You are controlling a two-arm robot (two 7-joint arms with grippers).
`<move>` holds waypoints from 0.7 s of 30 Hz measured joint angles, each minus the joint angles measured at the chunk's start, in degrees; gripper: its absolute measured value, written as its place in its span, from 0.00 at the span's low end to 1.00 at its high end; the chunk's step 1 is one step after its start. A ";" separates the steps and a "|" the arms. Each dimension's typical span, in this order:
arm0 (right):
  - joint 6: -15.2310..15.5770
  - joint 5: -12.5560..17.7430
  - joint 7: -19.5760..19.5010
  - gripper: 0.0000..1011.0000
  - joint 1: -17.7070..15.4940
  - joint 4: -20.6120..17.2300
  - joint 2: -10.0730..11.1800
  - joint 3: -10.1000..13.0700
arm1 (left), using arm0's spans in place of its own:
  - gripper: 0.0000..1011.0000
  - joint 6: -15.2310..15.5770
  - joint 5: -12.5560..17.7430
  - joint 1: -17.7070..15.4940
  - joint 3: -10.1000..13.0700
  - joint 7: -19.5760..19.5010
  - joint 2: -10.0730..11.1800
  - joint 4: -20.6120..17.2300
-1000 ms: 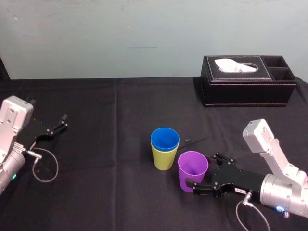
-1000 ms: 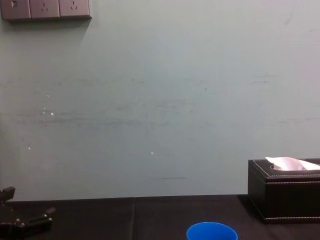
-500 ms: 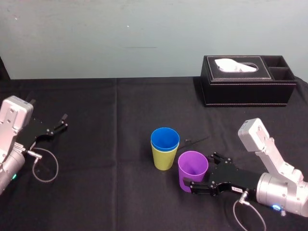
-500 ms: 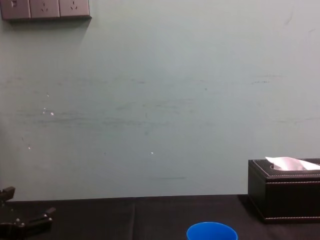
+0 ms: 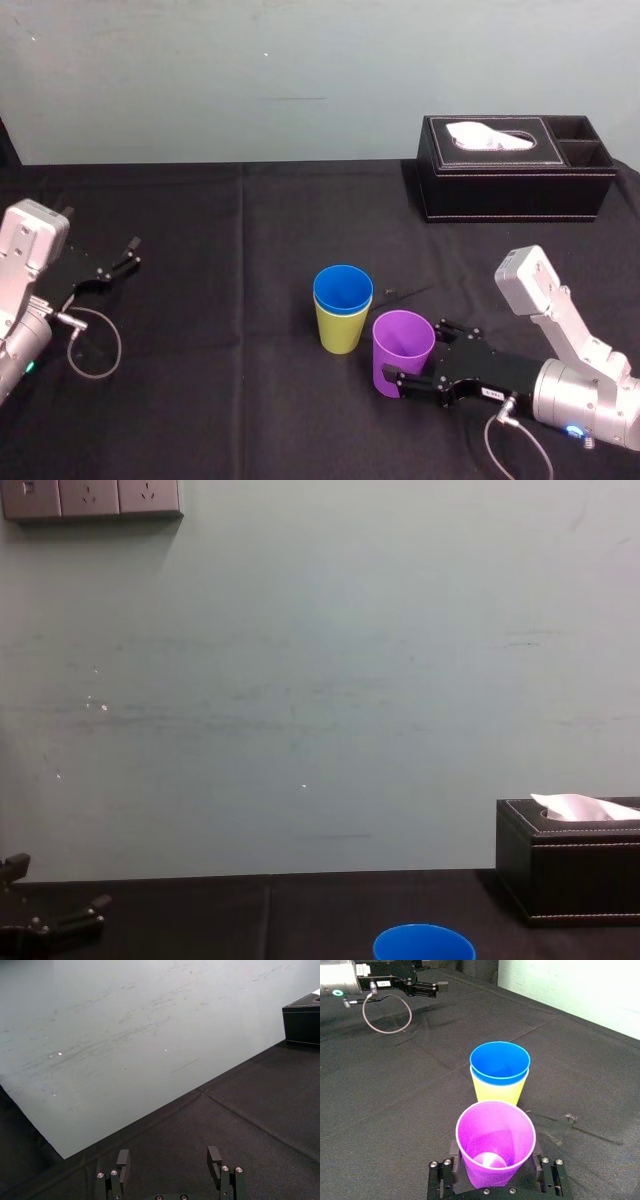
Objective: Stack the three plastic cups sequentially using one hand.
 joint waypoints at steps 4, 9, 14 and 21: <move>-0.01 0.00 0.00 0.75 -0.02 -0.02 0.02 0.02 | 1.00 0.00 0.00 0.00 0.00 0.00 0.00 0.00; -0.04 0.02 0.00 0.72 -0.03 -0.06 0.04 0.05 | 1.00 0.00 0.00 0.00 0.00 0.00 0.00 0.00; -0.06 0.04 0.00 0.72 -0.03 -0.07 0.04 0.07 | 1.00 0.00 0.00 0.00 0.00 0.00 0.00 0.00; -0.06 0.07 0.00 0.72 -0.04 -0.07 0.04 0.07 | 1.00 0.00 0.00 0.00 0.00 0.00 0.00 0.00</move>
